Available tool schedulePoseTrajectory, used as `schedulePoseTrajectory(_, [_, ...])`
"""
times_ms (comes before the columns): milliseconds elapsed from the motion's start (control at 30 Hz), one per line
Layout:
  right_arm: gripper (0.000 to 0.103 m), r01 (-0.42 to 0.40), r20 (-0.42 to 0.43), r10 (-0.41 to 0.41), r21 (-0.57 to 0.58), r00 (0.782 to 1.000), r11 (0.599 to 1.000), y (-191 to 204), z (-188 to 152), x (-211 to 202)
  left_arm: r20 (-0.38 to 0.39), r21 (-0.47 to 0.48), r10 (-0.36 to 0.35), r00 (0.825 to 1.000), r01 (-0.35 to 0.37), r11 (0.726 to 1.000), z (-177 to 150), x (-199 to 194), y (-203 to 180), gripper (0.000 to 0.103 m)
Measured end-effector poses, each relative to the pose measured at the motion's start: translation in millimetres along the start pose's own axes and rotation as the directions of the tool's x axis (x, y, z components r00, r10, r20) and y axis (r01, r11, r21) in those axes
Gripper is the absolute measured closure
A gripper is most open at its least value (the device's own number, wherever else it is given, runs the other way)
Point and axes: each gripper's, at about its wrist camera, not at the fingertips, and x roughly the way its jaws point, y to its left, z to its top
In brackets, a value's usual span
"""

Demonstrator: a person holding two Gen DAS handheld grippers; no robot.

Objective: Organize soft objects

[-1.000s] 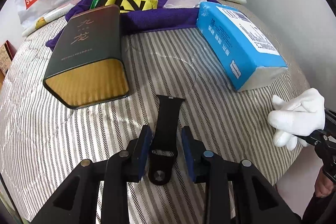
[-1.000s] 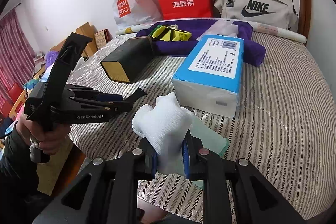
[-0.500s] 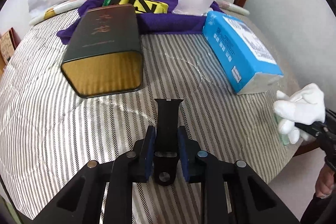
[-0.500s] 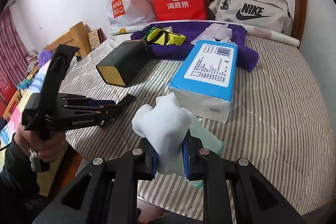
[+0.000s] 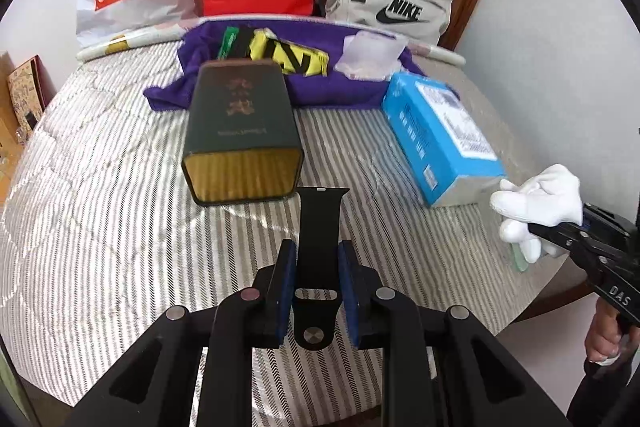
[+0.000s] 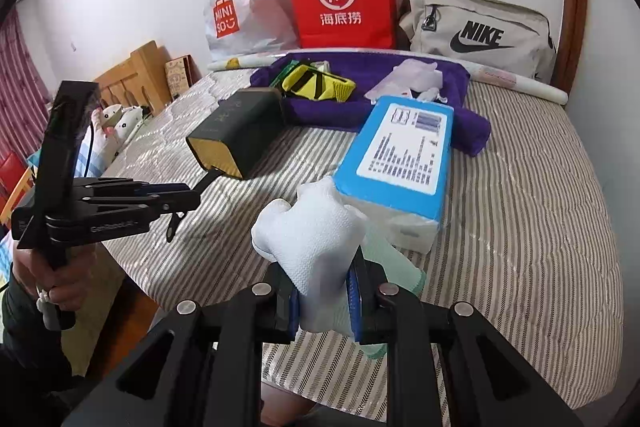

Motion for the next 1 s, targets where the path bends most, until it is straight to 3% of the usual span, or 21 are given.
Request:
schedulePoseTrajectory(600, [0.084, 0.001, 0.065, 0.001, -0.03, 0.998, 1.0, -6.6, 42.3, -13.1, 0.095, 0.046, 0.007, 0.995, -0.012, 0.999, 54.8, -31.9, -10.3, 0.082])
schedulePoseTrajectory(1000, [0.084, 0.022, 0.117, -0.021, -0.007, 0.993, 1.0, -24.6, 80.6, -11.2, 0.096, -0.004, 0.002, 0.995, -0.001, 1.0, 89.9, -23.1, -0.6, 0.082])
